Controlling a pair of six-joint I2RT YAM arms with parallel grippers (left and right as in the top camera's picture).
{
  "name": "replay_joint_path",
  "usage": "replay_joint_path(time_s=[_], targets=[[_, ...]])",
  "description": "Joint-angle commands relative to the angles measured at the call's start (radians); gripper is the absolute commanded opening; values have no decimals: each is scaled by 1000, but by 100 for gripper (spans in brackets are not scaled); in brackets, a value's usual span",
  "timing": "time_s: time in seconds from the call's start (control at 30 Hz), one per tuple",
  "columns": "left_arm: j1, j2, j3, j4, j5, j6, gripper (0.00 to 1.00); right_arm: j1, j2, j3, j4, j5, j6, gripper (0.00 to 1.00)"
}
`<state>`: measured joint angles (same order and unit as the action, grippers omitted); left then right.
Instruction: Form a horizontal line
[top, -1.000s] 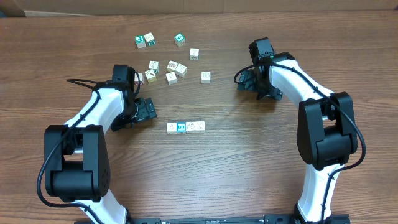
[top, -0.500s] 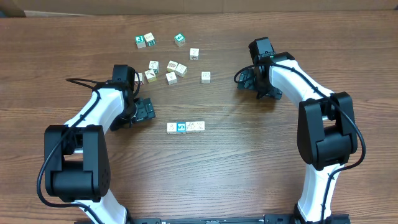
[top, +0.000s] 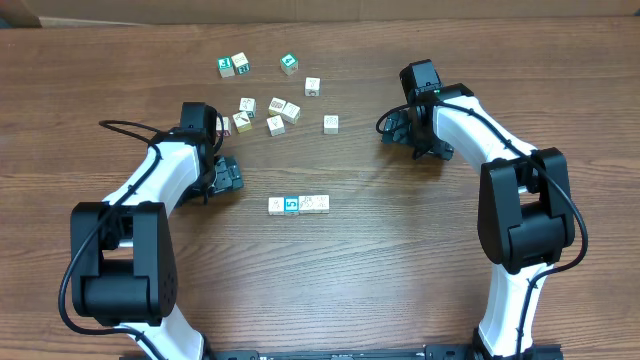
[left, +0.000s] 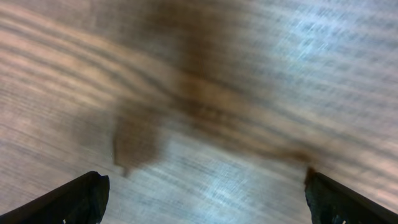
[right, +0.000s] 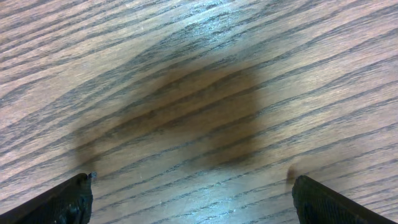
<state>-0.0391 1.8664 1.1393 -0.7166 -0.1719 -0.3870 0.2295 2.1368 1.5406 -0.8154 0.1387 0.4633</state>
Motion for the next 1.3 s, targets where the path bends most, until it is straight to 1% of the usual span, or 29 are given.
replay_joint_path(time_s=[0.0, 0.1, 0.2, 0.3, 0.47, 0.63, 0.73, 0.83, 1.07, 1.27], targets=[[-1, -40, -45, 6, -29, 5, 100, 3, 11, -3, 3, 14, 0, 100], [-1, -93, -144, 145, 39, 6, 100, 3, 11, -3, 3, 14, 0, 100], [-1, -155, -306, 375, 122, 6, 100, 3, 11, -3, 3, 14, 0, 100], [-1, -212, -458, 588, 155, 6, 100, 3, 11, -3, 3, 14, 0, 100], [-1, -311, -611, 807, 154, 44, 100, 3, 11, -3, 3, 14, 0, 100], [-1, -383, -750, 1035, 167, 44, 100, 3, 11, -3, 3, 14, 0, 100], [-1, -420, -832, 1141, 170, 45, 100, 3, 11, -3, 3, 14, 0, 100], [-1, -454, -893, 1220, 172, 45, 99, 3, 11, -3, 3, 14, 0, 100], [-1, -556, -971, 1235, 169, 51, 100, 3, 11, -3, 3, 14, 0, 100], [-1, -648, -1068, 1289, 169, 50, 100, 3, 11, -3, 3, 14, 0, 100]])
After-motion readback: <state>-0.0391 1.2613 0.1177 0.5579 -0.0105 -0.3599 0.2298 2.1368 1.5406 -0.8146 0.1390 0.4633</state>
